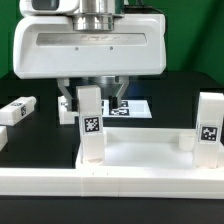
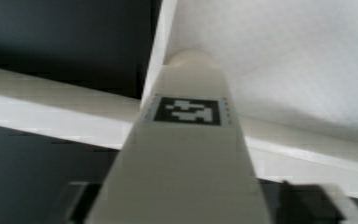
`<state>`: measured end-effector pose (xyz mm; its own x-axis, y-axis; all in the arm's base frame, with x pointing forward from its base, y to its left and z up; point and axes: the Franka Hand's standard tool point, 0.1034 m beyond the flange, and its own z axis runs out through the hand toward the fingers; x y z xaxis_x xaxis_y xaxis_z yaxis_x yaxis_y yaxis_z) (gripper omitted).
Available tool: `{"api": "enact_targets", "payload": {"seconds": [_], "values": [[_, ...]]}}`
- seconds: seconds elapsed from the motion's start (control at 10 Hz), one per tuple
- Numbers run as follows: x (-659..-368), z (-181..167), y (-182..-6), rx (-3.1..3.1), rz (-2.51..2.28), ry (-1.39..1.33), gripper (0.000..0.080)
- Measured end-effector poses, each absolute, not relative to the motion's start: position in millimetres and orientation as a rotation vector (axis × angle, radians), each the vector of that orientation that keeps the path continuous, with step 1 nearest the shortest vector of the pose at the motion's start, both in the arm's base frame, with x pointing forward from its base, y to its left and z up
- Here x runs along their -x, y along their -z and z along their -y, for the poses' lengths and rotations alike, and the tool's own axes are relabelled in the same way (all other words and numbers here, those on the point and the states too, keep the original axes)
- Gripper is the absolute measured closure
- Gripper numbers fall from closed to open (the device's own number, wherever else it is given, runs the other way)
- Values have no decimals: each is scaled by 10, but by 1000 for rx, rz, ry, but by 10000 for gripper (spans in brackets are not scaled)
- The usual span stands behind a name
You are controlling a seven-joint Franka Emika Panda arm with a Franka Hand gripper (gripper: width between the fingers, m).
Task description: Assemble desk
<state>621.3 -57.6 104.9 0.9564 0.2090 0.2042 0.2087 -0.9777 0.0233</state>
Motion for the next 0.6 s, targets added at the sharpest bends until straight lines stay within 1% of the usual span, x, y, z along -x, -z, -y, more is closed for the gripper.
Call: {"api": "enact_targets", "payload": {"seconds": [0.1, 0.5, 0.6], "values": [[-6213, 575, -1049, -3106, -332, -325, 512], [-6213, 576, -1049, -3113, -287, -325, 511], [-6214, 592, -1045, -3135, -163, -329, 511]]}}
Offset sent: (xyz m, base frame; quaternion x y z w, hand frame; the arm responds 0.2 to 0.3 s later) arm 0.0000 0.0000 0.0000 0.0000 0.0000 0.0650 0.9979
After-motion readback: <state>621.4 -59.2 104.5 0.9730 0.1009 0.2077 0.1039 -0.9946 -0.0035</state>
